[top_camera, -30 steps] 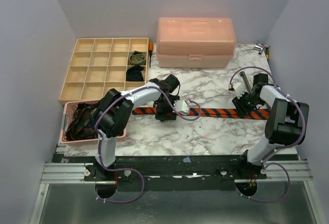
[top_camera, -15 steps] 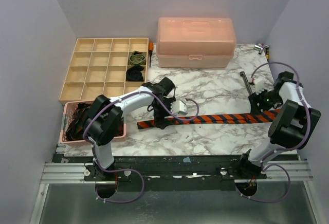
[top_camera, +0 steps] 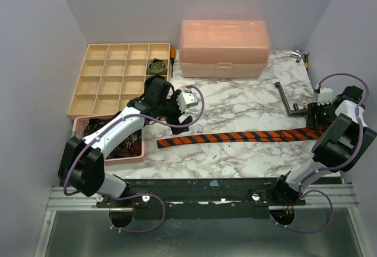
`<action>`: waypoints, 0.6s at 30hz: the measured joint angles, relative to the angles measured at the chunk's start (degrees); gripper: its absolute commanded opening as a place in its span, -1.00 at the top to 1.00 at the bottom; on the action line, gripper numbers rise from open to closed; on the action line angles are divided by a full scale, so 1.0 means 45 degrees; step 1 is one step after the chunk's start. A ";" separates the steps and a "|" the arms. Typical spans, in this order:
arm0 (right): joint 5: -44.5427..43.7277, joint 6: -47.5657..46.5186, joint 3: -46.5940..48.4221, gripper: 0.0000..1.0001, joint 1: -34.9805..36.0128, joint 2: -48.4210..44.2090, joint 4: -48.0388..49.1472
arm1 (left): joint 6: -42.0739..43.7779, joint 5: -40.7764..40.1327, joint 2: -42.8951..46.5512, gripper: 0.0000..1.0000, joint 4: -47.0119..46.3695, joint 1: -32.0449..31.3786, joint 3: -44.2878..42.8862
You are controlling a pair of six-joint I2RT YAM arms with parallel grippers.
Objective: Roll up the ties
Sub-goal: Flatten out the tie at the center of the board.
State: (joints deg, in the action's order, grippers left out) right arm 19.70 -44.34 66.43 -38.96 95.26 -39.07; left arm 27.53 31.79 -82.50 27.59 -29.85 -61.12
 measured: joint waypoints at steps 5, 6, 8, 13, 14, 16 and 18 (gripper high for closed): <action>-0.0481 0.0437 -0.0257 -0.16 -0.0029 0.1438 0.1248 | -0.1409 -0.0146 0.0913 -0.97 -0.1404 0.0131 0.0719; -0.0559 0.0457 -0.0389 -0.16 -0.0029 0.1642 0.1438 | -0.1559 -0.0151 0.1083 -0.97 -0.1613 0.0199 0.0792; -0.0622 0.0461 -0.0486 -0.13 -0.0034 0.1753 0.1807 | -0.2045 -0.0151 0.1540 -0.97 -0.2161 0.0384 0.1049; -0.0495 0.0525 -0.0651 0.34 -0.0034 0.1778 0.2098 | -0.3162 -0.0126 0.2584 -0.97 -0.3429 0.0797 0.1875; -0.0452 0.0515 -0.0685 0.46 -0.0034 0.1758 0.2123 | -0.3366 -0.0063 0.2764 -0.97 -0.3818 0.0884 0.2118; -0.0364 0.0427 -0.0724 0.69 -0.0015 0.1719 0.2118 | -0.3740 0.0049 0.3031 -0.97 -0.4342 0.0986 0.2545; -0.0238 0.0321 -0.0748 0.89 -0.0019 0.1681 0.2079 | -0.4080 0.0233 0.3230 -0.97 -0.4813 0.1107 0.2939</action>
State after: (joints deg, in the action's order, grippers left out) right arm 18.63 -42.89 63.07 -39.05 102.83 -29.71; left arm 9.17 32.84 -67.96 5.93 -24.86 -47.90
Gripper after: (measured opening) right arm 0.176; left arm 0.984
